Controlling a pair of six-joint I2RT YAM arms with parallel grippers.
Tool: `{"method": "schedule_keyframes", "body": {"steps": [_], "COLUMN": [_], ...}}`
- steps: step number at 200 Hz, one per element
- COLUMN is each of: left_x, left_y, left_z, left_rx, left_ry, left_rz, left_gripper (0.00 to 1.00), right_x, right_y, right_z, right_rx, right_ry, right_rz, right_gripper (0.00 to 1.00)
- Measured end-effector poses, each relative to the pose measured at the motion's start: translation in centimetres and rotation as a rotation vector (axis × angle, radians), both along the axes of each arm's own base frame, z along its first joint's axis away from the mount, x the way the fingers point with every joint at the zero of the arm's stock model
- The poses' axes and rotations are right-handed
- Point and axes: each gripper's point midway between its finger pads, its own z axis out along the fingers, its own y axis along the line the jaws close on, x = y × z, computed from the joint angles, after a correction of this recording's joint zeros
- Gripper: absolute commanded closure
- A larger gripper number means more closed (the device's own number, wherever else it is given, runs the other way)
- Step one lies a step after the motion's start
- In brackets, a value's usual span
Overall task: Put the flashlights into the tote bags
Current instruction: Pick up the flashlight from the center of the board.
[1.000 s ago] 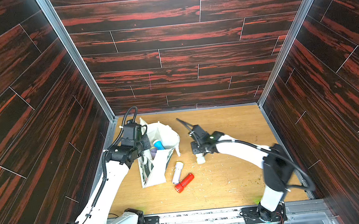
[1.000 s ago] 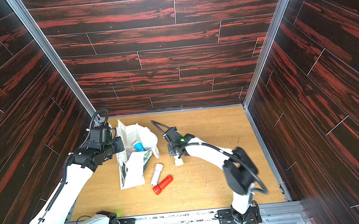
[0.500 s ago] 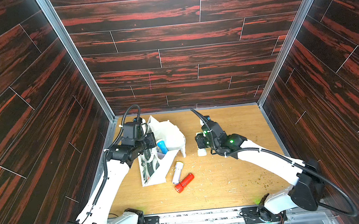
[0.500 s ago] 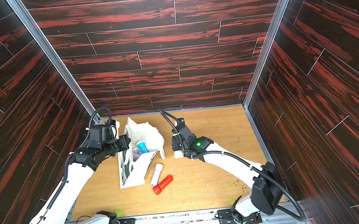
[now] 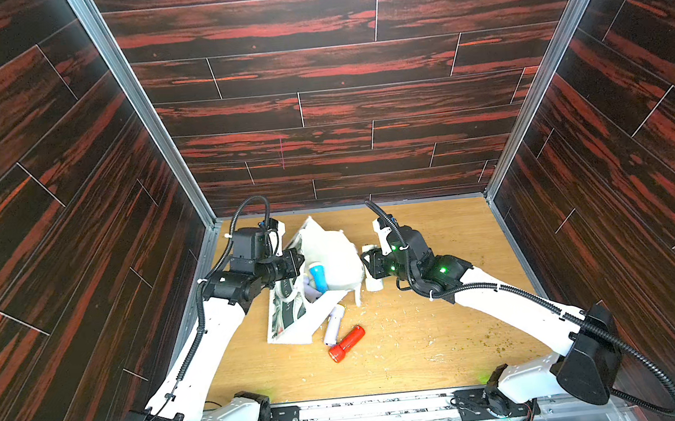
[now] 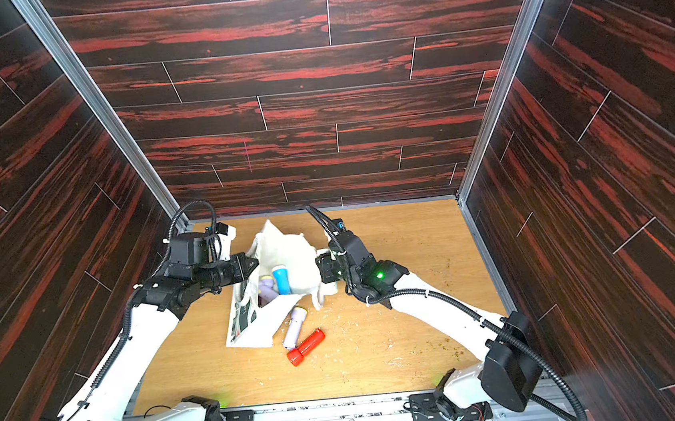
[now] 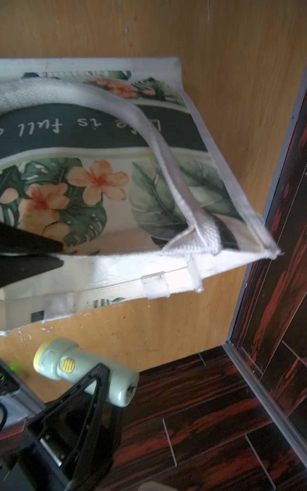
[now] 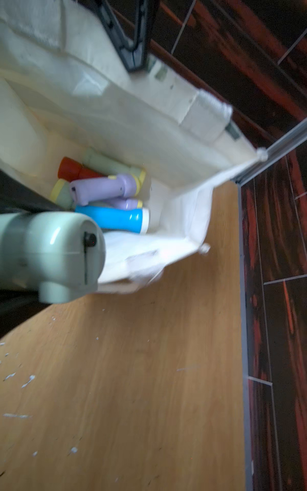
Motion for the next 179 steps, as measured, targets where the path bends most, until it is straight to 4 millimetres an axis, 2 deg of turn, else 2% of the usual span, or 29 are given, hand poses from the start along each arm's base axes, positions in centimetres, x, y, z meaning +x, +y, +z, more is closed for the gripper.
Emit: {"method": "schedule_keyframes", "body": {"steps": [31, 56, 91, 110, 179], "left_x": [-0.2, -0.4, -0.6, -0.6, -0.6], "left_y": [-0.5, -0.8, -1.1, -1.1, -1.2], "left_z": [0.0, 0.0, 0.0, 0.0, 0.1], "left_rx": [-0.02, -0.031, -0.042, -0.046, -0.051], "left_ry": [0.003, 0.004, 0.007, 0.006, 0.005], "left_rz": [-0.028, -0.045, -0.06, -0.065, -0.071], "left_gripper": [1.0, 1.0, 1.0, 1.0, 1.0], "right_x": [-0.3, -0.7, -0.4, -0.1, 1.0], "right_y": [0.8, 1.8, 4.1, 5.3, 8.3], "right_z": [0.7, 2.0, 3.6, 2.8, -2.5], "right_rx": [0.015, 0.034, 0.05, 0.03, -0.048], "right_ry": [-0.013, -0.033, -0.06, -0.048, 0.045], "right_rz": [0.053, 0.111, 0.191, 0.223, 0.298], "right_gripper": [1.0, 1.0, 1.0, 1.0, 1.0]}}
